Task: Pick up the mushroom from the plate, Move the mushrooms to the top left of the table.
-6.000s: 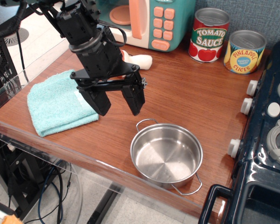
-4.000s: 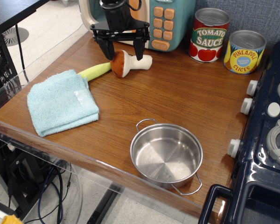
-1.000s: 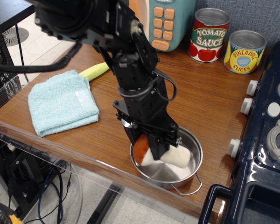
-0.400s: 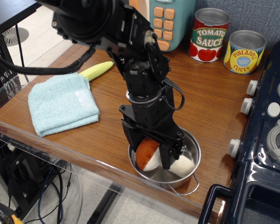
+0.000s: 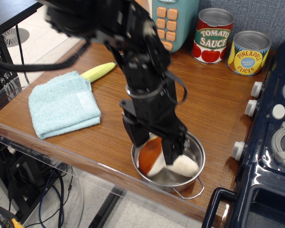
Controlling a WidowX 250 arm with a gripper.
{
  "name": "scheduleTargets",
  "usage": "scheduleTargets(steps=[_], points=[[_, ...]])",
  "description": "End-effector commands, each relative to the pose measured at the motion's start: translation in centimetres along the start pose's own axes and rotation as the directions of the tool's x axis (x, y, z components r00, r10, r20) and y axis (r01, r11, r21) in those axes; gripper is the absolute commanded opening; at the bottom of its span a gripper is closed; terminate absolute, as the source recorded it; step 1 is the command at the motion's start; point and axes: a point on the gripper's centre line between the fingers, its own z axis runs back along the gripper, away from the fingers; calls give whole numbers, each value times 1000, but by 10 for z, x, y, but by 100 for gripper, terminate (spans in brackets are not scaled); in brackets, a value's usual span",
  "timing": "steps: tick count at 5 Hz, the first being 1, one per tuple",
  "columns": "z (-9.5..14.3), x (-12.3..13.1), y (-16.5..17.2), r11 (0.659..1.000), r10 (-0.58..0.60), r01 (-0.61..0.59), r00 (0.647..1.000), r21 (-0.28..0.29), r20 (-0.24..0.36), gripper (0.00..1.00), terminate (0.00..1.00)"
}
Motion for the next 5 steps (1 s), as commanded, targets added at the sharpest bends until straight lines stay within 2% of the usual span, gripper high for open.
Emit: scheduleTargets(steps=[1,2,4,5], points=[[73,12,15,1000,-8,8,984,0,179,100,0],[86,12,26,1000,24,-21,976,-12,217,100,0],[86,12,26,1000,24,-21,976,-12,217,100,0],[86,12,26,1000,24,-21,976,-12,217,100,100]])
